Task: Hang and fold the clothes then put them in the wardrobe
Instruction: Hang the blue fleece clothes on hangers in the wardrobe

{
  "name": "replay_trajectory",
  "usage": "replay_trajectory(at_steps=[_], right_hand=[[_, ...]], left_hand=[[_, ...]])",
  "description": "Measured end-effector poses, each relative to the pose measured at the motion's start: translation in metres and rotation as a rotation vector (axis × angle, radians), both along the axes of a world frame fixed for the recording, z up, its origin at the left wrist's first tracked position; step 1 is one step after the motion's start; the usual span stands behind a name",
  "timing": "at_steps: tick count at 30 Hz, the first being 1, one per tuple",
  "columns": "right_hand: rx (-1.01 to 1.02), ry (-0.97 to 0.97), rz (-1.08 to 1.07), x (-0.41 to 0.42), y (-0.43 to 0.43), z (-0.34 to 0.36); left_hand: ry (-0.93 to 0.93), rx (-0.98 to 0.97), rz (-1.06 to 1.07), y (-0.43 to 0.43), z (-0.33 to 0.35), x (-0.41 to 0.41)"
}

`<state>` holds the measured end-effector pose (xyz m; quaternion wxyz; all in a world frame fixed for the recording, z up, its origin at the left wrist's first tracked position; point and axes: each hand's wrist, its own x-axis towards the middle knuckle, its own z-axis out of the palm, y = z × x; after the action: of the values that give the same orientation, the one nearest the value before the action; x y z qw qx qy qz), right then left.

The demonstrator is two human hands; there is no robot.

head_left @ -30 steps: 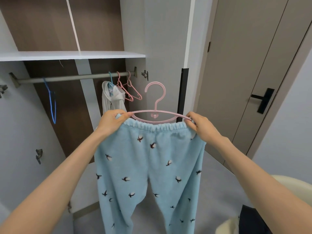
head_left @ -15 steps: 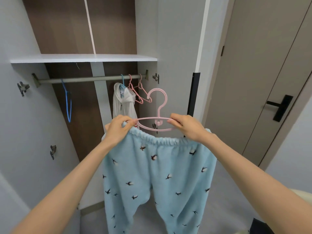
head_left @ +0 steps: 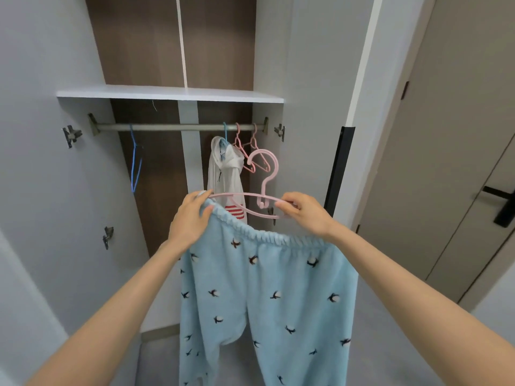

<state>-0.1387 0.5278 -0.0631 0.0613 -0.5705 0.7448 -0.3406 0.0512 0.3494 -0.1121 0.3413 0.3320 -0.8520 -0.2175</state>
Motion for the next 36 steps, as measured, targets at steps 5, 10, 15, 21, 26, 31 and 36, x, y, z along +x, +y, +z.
replay_trajectory(at_steps=[5, 10, 15, 21, 26, 31, 36], right_hand=[[-0.023, -0.103, 0.024, -0.003, -0.024, -0.004], [-0.01, -0.17, 0.046, -0.001, -0.057, -0.005], [0.087, -0.329, 0.081, 0.001, -0.108, 0.004], [0.168, -0.555, 0.073, -0.001, -0.188, 0.006], [0.198, -0.794, 0.032, -0.015, -0.286, 0.01], [0.203, -1.035, 0.015, -0.03, -0.371, 0.013], [0.176, -1.197, -0.047, -0.046, -0.443, 0.01]], left_hand=[[-0.033, 0.013, 0.154, -0.009, -0.002, 0.003], [-0.094, 0.013, 0.162, -0.033, 0.001, 0.01], [-0.071, 0.024, 0.071, -0.066, -0.003, 0.01], [-0.065, 0.177, 0.062, -0.128, -0.005, -0.005], [-0.023, 0.226, 0.061, -0.218, 0.002, -0.021], [0.007, 0.251, 0.042, -0.299, 0.015, -0.04], [0.03, 0.279, 0.006, -0.356, 0.022, -0.058]])
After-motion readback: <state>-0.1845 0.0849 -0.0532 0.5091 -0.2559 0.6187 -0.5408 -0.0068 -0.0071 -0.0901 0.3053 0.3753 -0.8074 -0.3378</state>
